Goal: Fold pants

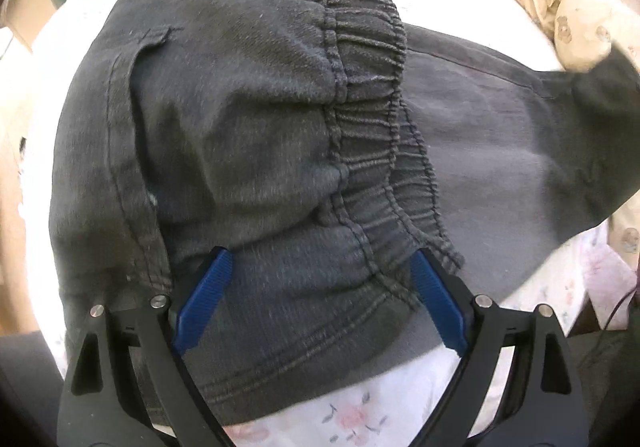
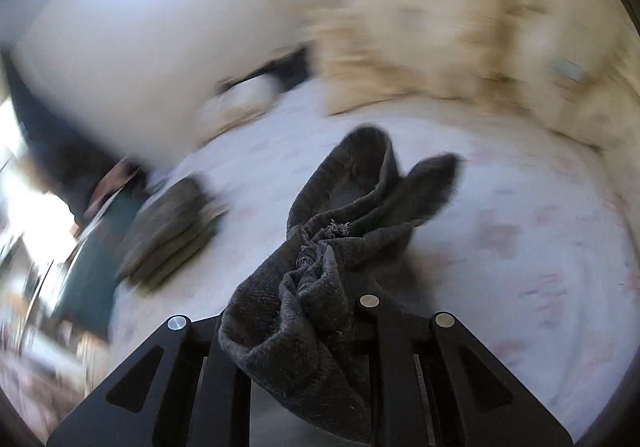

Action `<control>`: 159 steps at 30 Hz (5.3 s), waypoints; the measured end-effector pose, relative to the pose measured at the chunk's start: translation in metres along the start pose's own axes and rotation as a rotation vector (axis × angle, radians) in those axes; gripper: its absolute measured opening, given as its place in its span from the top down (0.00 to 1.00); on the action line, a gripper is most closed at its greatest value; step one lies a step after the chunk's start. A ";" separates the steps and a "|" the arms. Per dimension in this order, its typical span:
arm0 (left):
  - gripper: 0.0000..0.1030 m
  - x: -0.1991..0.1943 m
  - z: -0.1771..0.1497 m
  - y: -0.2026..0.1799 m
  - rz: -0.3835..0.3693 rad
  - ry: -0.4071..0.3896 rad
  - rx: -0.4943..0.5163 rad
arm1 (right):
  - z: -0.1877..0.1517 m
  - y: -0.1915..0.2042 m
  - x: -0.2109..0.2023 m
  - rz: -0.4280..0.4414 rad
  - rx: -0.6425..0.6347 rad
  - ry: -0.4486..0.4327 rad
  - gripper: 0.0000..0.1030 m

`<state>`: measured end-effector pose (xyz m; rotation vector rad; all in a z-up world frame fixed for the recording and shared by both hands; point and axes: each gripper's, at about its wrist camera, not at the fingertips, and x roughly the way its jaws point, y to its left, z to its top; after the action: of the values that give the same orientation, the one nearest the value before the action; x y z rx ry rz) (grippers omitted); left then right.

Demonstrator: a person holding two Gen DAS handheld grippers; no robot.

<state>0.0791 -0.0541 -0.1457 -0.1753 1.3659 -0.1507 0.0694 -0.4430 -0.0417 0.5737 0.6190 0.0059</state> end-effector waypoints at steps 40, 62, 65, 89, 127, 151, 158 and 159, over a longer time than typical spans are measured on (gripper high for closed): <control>0.20 -0.085 0.095 -0.067 0.035 -0.332 0.106 | -0.187 0.064 0.056 0.155 0.119 0.576 0.53; 0.34 0.010 0.090 -0.110 0.188 0.032 0.101 | -0.168 -0.080 0.050 0.018 0.616 0.419 0.28; 0.33 -0.018 0.096 -0.115 0.100 -0.003 0.092 | -0.165 -0.079 0.046 0.020 0.593 0.390 0.53; 0.45 -0.052 0.161 -0.172 0.077 0.052 0.303 | -0.137 0.085 -0.018 0.575 -0.033 0.296 0.85; 0.90 -0.088 0.091 0.161 0.073 -0.049 0.007 | -0.254 0.274 0.020 0.329 -0.531 0.672 0.69; 0.68 -0.060 0.019 0.106 0.334 0.092 0.167 | -0.222 0.155 0.006 0.509 -0.122 0.544 0.27; 0.68 -0.056 0.016 0.097 0.363 0.087 0.159 | -0.235 0.092 0.081 0.477 0.245 0.650 0.21; 0.68 -0.056 0.017 0.099 0.355 0.087 0.152 | -0.247 0.091 0.084 0.489 0.258 0.688 0.21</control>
<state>0.0848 0.0550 -0.1094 0.2038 1.4441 0.0364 0.0172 -0.2262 -0.2056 0.9745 1.1403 0.6127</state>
